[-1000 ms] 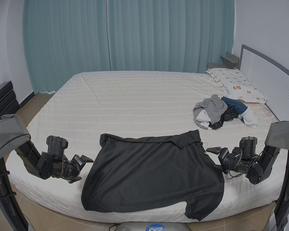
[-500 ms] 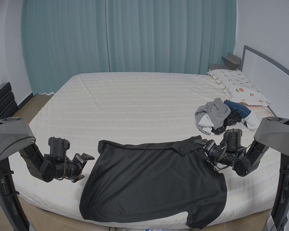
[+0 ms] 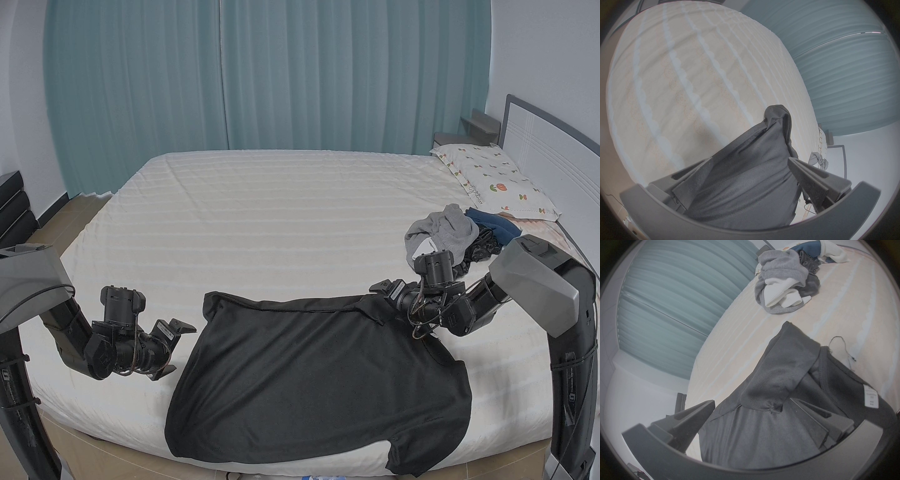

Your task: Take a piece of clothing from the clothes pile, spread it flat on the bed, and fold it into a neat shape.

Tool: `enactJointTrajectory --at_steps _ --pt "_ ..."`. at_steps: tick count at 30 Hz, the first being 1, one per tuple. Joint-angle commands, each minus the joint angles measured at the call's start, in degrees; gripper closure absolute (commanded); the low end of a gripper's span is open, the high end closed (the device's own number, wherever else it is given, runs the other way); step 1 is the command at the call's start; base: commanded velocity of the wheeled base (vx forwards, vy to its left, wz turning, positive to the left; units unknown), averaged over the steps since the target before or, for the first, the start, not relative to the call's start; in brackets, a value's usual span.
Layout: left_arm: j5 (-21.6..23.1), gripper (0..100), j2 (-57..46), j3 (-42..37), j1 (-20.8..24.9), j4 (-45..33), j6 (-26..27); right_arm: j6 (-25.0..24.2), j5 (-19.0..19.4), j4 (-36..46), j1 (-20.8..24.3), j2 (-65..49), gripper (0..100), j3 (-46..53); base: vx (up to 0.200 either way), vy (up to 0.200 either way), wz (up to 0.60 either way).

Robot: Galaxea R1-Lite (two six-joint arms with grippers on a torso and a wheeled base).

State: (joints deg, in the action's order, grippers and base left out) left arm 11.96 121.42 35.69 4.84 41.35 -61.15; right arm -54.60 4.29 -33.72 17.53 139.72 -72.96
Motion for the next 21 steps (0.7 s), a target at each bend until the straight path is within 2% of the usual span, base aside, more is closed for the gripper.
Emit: enactJointTrajectory --at_steps 1,6,10,15,18,20,21 --pt "0.0 0 0.0 0.0 0.0 0.0 -0.2 0.8 -0.9 2.3 0.9 4.7 0 -5.3 0.000 0.000 0.00" --pt "0.0 0 0.0 -0.4 0.0 0.3 -0.2 1.5 -1.5 7.1 1.1 6.4 0 -9.7 0.000 0.000 0.00" --pt "0.0 0 0.0 -0.4 0.0 0.3 -0.2 3.5 -4.1 10.6 1.0 9.2 0 -15.7 0.000 0.000 0.00" --pt "0.0 0 0.0 -0.4 0.0 0.3 -0.2 4.9 -4.9 15.9 0.6 12.1 0 -23.1 0.000 0.000 0.00" --pt "0.0 0 0.0 -0.4 0.0 0.3 -0.1 5.0 -7.0 17.9 0.6 15.7 0 -32.1 0.000 0.000 0.00" --pt "0.0 0 0.0 -0.4 0.0 0.3 -0.1 5.1 -7.5 17.8 0.6 16.6 0 -34.2 0.000 0.000 0.00" --pt "0.0 0 0.0 -0.4 0.0 0.3 -0.2 5.0 -8.8 17.6 0.6 18.8 0 -41.2 0.000 0.000 0.00"
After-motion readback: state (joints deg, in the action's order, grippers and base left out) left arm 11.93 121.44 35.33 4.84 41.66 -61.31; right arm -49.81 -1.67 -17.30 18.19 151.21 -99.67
